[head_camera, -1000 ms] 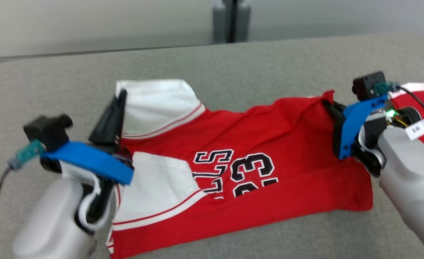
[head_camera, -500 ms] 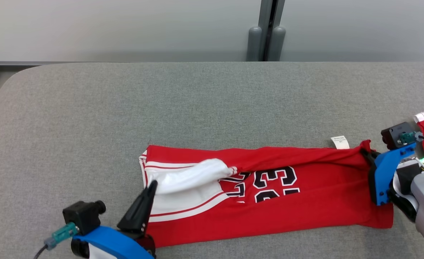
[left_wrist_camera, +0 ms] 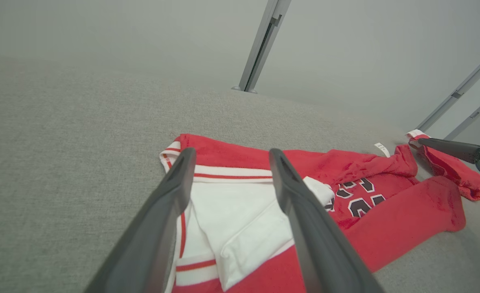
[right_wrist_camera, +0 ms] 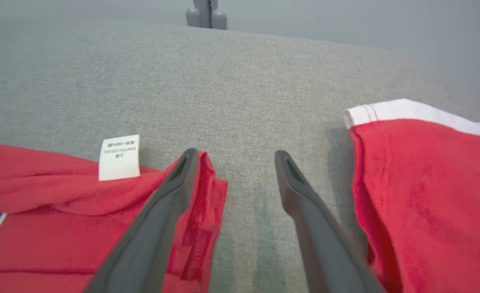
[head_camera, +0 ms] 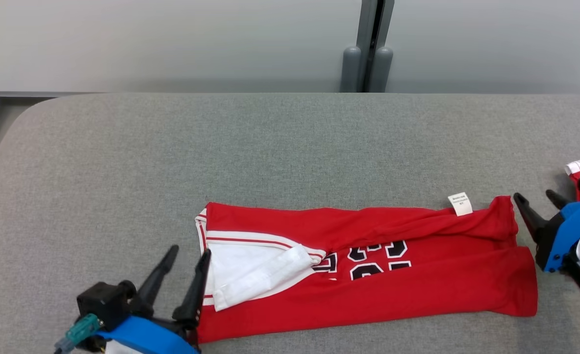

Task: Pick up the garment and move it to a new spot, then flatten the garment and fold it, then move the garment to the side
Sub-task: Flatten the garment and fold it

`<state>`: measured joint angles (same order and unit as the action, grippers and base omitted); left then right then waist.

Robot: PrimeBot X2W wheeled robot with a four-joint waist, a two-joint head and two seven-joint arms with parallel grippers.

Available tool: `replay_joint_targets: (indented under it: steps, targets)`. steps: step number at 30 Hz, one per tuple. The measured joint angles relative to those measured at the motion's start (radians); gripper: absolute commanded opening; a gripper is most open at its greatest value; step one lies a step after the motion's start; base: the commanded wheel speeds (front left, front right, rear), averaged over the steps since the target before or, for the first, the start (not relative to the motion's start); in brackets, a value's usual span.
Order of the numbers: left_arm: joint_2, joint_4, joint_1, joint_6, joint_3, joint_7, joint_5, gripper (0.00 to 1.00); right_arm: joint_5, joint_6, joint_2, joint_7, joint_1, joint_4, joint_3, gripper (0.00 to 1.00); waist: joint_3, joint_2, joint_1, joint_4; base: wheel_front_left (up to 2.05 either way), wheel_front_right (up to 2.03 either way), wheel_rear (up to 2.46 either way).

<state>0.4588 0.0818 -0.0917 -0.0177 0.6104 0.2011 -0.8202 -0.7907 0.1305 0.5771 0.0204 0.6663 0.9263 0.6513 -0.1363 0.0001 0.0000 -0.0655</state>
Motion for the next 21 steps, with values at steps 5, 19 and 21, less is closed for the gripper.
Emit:
replay_joint_targets:
  steps: [5, 19, 21]
  targets:
    - [-0.003, 0.008, -0.046, -0.041, -0.046, 0.044, 0.077, 1.0, -0.031, 0.0, -0.034, 0.014, -0.078, -0.058, -0.117, 1.0, 0.018, 0.0, 0.0, 0.003, 0.0, 0.0, 0.0]
    - [-0.044, 0.101, -0.12, -0.078, -0.103, 0.059, 0.173, 1.0, 0.25, 0.0, -0.29, 0.125, -0.084, 0.222, -0.423, 1.0, -0.004, -0.0001, 0.0, 0.024, 0.0, 0.0, 0.0]
    - [-0.046, 0.105, -0.12, -0.07, -0.105, 0.059, 0.174, 1.0, 0.298, 0.0, -0.31, 0.147, -0.055, 0.281, -0.452, 1.0, -0.009, 0.0, 0.0, 0.02, 0.0, 0.0, 0.0]
